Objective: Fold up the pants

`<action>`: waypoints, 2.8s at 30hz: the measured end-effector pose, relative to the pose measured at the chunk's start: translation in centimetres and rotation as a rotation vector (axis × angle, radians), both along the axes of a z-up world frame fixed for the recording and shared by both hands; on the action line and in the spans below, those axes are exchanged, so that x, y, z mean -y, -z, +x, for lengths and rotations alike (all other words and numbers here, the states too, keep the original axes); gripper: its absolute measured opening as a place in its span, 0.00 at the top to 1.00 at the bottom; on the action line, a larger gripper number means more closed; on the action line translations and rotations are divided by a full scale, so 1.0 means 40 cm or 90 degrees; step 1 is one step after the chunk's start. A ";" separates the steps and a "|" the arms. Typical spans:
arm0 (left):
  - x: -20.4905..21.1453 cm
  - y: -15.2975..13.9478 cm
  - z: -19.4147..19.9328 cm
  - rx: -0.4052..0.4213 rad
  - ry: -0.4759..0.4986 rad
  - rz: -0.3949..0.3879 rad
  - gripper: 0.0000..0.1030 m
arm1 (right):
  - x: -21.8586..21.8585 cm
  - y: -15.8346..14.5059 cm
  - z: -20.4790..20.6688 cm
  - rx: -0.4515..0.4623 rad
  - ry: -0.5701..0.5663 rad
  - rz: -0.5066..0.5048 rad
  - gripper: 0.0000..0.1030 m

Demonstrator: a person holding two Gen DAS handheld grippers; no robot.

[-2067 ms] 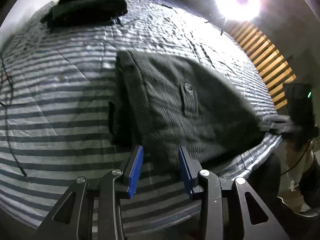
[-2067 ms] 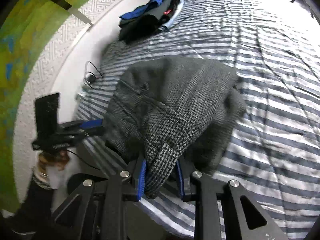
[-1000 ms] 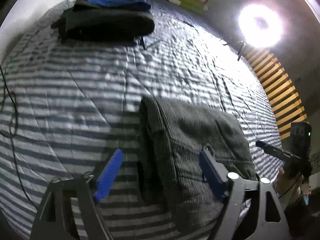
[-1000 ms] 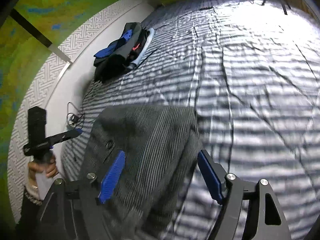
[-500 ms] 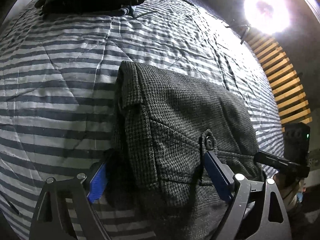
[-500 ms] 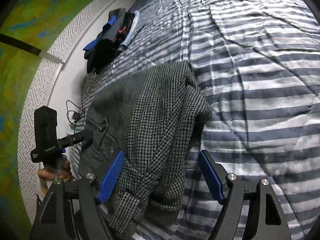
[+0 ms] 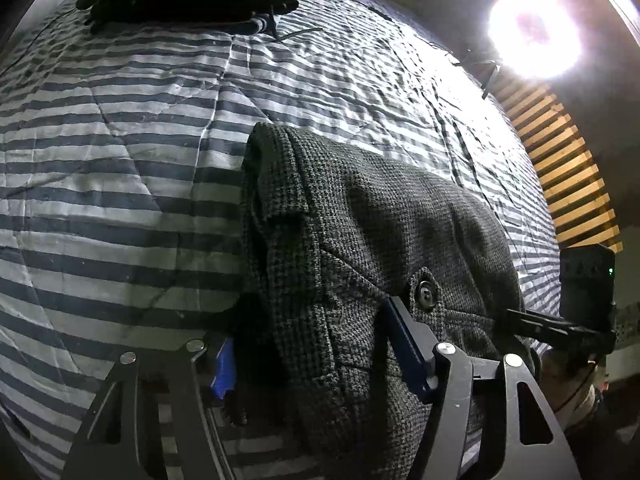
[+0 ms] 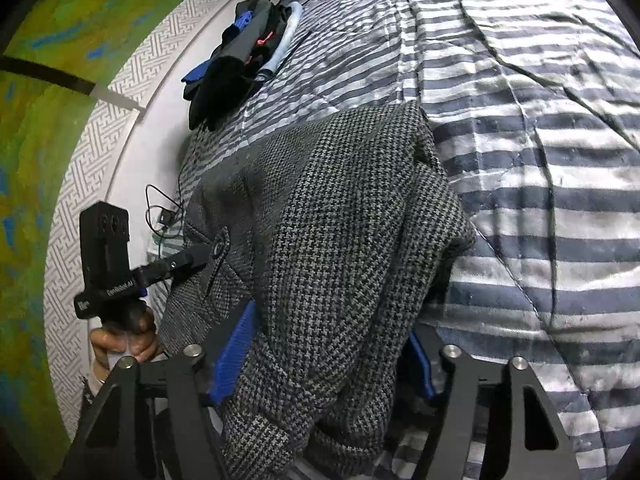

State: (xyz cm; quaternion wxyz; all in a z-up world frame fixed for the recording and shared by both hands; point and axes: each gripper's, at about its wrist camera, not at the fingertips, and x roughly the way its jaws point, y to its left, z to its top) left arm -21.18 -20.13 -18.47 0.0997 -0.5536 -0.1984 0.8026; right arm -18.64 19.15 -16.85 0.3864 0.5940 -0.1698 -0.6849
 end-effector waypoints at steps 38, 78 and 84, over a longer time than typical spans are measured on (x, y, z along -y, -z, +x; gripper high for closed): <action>0.013 -0.210 0.009 -0.117 -0.025 0.051 0.77 | 0.003 -0.188 0.007 -0.118 -0.006 -0.043 0.77; 0.700 -0.333 -0.751 -0.228 -0.307 -0.118 0.59 | 0.749 -0.253 -0.760 -0.301 -0.012 0.036 0.52; 0.585 -0.360 -0.693 -0.246 -0.219 -0.157 0.58 | 0.673 -0.350 -0.668 -0.410 0.011 0.017 0.51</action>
